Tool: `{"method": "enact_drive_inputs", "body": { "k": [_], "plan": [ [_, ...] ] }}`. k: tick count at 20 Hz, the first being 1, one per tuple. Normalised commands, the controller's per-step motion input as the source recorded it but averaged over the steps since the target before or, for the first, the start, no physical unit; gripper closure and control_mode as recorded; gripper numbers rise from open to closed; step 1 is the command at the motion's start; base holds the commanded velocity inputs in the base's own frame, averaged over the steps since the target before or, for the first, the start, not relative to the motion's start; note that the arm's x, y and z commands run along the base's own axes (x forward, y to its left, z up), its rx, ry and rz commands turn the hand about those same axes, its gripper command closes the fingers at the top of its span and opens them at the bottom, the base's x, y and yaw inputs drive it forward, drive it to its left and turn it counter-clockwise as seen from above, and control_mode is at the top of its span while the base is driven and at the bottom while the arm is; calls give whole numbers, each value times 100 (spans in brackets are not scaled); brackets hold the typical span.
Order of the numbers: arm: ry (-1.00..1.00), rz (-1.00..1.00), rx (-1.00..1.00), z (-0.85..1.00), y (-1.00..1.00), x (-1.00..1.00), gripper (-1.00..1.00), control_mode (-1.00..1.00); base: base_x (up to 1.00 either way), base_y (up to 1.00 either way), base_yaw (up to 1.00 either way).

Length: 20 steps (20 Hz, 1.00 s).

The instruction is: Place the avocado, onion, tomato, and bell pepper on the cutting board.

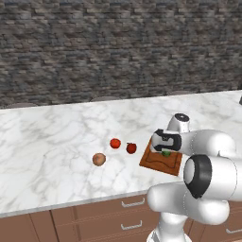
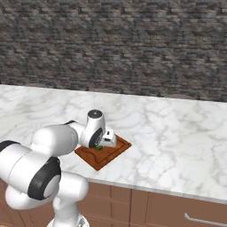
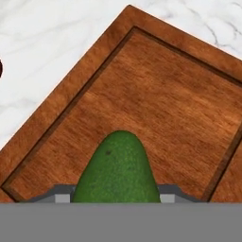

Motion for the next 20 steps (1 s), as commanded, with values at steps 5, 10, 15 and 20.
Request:
{"method": "enact_drive_inputs", "body": {
  "k": [5, 10, 15, 20],
  "plan": [
    [3, 0, 0, -23, 0, 0, -100, -100, 0, 0, 0],
    [0, 0, 0, -10, 0, 0, -100, -100, 0, 0, 0],
    [0, 0, 0, 1, 0, 0, -100, -100, 0, 0, 0],
    [-6, 0, 1, 63, 4, -1, -100, -100, 0, 0, 0]
  ]
}}
